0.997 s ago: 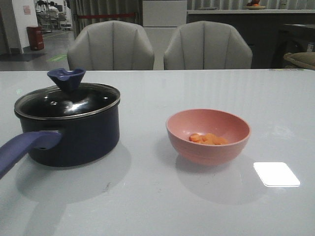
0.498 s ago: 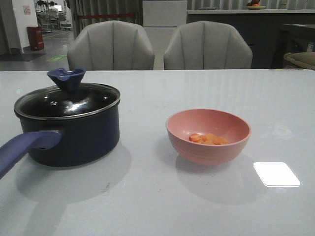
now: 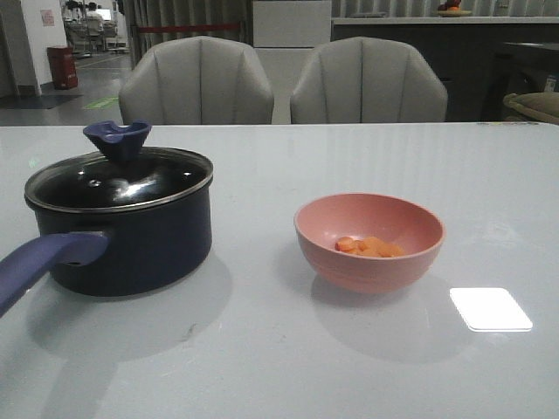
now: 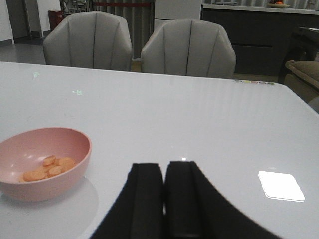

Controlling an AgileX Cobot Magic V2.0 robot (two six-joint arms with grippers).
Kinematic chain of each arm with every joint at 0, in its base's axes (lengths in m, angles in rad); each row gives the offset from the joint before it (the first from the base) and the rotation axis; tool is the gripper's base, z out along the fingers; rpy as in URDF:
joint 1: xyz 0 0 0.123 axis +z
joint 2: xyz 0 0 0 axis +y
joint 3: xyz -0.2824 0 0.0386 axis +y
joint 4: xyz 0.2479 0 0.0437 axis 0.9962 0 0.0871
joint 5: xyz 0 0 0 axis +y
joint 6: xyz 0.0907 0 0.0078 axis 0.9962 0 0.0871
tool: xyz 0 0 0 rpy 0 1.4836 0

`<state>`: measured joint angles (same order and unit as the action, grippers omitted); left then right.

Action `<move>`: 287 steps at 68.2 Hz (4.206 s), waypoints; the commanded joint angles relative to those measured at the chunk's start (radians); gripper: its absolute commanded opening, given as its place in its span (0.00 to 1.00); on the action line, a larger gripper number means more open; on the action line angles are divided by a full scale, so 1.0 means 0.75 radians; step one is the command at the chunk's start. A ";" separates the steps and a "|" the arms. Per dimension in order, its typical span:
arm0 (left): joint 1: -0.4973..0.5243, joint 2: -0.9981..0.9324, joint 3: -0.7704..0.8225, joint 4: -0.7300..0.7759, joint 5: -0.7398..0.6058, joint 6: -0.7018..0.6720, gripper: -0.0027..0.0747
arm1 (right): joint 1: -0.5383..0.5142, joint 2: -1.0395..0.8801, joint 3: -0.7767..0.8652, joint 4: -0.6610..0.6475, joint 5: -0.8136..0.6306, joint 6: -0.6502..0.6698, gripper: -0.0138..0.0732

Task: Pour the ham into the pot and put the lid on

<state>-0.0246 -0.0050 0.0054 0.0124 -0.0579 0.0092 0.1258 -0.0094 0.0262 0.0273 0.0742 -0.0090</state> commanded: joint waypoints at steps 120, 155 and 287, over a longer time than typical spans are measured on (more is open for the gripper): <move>-0.331 1.462 -1.193 -0.184 0.761 -0.012 0.95 | -0.011 -0.027 -0.006 -0.019 -0.109 -0.003 0.34; -0.457 2.124 -1.805 -0.201 1.060 -0.152 0.93 | -0.011 -0.027 -0.006 -0.019 -0.109 -0.003 0.34; 0.048 2.018 -1.713 -0.030 1.072 -0.157 0.24 | -0.011 -0.027 -0.006 -0.019 -0.109 -0.003 0.34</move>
<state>-0.0561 1.5772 -1.3199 -0.0139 0.8464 -0.1137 0.1258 -0.0094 0.0262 0.0273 0.0742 -0.0090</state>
